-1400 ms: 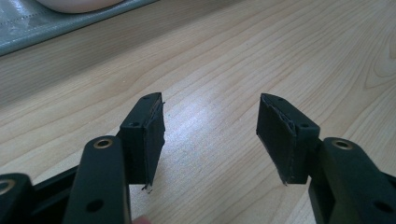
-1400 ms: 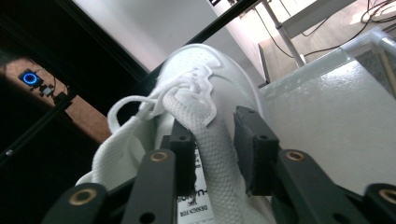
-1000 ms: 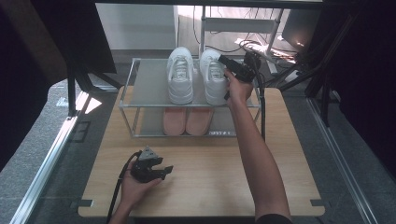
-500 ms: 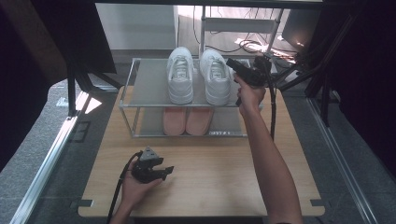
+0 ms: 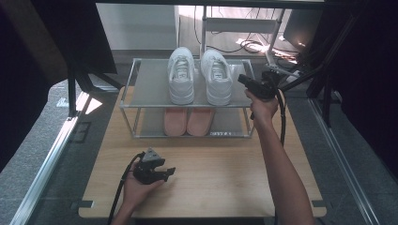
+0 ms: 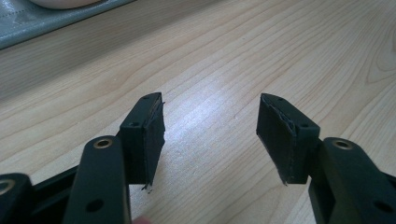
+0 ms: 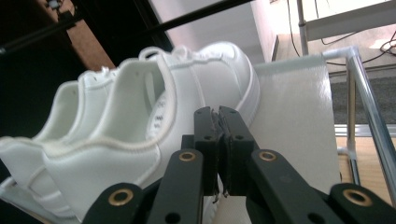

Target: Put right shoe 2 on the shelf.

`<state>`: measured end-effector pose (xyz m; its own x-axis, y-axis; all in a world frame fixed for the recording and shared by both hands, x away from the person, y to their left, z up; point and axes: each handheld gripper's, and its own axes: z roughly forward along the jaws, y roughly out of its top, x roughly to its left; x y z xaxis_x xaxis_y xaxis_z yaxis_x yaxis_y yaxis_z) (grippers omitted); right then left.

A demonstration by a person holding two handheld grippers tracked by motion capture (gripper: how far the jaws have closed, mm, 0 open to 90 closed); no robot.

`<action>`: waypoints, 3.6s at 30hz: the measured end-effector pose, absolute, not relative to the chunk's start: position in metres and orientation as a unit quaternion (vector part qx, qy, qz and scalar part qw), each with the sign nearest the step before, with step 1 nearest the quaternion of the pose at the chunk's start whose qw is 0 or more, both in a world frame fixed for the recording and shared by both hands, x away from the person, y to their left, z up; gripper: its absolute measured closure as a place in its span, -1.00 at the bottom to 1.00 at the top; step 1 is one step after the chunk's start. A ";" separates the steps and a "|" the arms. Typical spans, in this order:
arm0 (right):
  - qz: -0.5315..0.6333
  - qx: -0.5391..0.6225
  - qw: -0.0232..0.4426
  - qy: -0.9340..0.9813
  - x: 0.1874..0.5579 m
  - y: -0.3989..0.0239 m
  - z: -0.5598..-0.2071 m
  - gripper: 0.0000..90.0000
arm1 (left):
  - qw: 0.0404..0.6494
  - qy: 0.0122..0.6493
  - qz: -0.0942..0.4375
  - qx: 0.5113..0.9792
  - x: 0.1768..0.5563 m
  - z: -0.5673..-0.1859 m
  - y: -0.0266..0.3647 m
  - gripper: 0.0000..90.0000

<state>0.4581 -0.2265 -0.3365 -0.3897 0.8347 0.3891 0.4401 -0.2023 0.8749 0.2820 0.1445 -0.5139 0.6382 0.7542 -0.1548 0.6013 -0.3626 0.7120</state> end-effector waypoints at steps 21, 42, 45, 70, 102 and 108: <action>0.526 0.521 0.162 0.652 0.463 -0.209 -0.358 1.00 | 0.383 0.414 0.097 0.820 0.282 -0.515 0.144 -0.05; 0.543 0.516 0.128 0.650 0.466 -0.179 -0.360 1.00 | 0.384 0.410 0.097 0.821 0.283 -0.515 0.143 -0.05; 0.544 0.517 0.126 0.649 0.465 -0.180 -0.360 1.00 | 0.383 0.411 0.097 0.821 0.283 -0.516 0.143 -0.05; 0.550 0.513 0.128 0.646 0.463 -0.188 -0.363 0.84 | 0.388 0.418 0.093 0.816 0.284 -0.515 0.146 -0.05; 0.604 0.441 0.159 0.644 0.378 -0.269 -0.380 0.51 | 0.394 0.422 0.116 0.808 0.283 -0.509 0.152 -0.04; 0.610 0.440 0.159 0.640 0.361 -0.278 -0.396 0.49 | 0.394 0.422 0.115 0.808 0.282 -0.508 0.152 -0.04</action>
